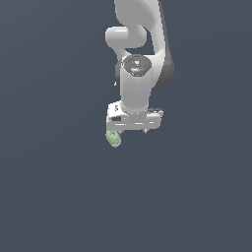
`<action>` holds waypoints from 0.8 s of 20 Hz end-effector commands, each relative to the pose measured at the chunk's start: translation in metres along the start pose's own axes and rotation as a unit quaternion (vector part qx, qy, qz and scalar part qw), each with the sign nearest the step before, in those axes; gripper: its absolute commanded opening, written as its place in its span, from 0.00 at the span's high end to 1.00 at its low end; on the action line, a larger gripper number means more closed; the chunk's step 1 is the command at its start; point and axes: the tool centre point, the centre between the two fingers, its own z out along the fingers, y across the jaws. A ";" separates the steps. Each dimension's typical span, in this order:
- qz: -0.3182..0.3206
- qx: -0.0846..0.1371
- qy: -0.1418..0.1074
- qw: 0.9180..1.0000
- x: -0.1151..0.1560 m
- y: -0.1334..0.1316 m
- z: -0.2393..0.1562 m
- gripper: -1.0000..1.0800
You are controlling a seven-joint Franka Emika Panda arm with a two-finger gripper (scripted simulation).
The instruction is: Pick up the object and move it to a goal position.
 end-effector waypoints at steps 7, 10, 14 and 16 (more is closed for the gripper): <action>-0.011 0.000 0.000 1.000 -0.002 0.004 0.003 0.04; -0.023 0.000 0.001 1.000 -0.004 0.008 0.006 0.04; -0.046 -0.001 0.002 0.999 -0.008 0.017 0.012 0.04; -0.061 -0.001 0.003 0.998 -0.011 0.022 0.016 0.04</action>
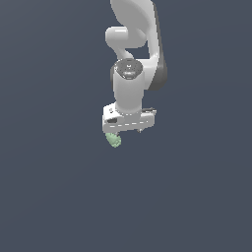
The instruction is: Pick up the object and move it to a goal position.
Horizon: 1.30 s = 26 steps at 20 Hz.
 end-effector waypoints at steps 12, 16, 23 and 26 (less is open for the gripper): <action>-0.128 -0.004 0.006 0.992 -0.032 0.040 0.033 0.04; -0.164 -0.005 0.007 0.986 -0.042 0.050 0.042 0.04; -0.207 -0.006 0.009 0.978 -0.054 0.062 0.051 0.04; -0.217 -0.007 0.009 0.976 -0.057 0.064 0.054 0.04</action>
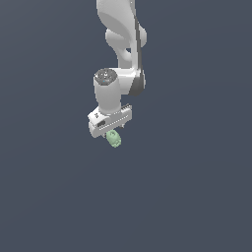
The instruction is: Pick up the object and move it to a goal position.
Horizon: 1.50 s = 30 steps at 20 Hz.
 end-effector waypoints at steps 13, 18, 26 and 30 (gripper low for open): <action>-0.012 0.000 0.001 1.000 -0.005 0.001 0.019 0.04; -0.013 0.000 0.001 1.000 -0.005 0.000 0.043 0.04; -0.013 -0.001 0.001 1.000 -0.005 0.001 0.053 1.00; -0.013 -0.001 0.001 1.000 -0.005 0.001 0.053 1.00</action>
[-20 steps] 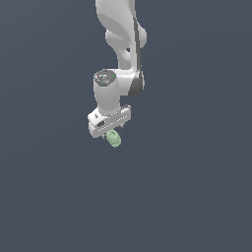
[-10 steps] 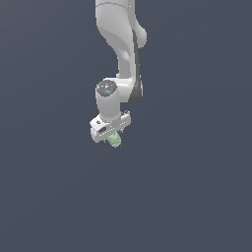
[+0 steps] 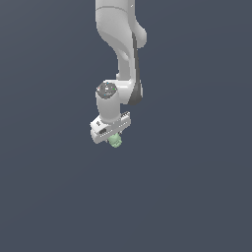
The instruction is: Pick up the object and move it to a goal position.
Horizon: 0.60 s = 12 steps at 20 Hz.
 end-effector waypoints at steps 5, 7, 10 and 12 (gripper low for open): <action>0.000 0.000 0.000 1.000 0.000 0.000 0.000 1.00; 0.000 0.000 0.000 1.000 0.000 0.000 -0.001 1.00; 0.000 0.000 0.000 1.000 -0.002 0.002 -0.007 1.00; 0.000 0.000 0.000 1.000 -0.003 0.004 -0.014 1.00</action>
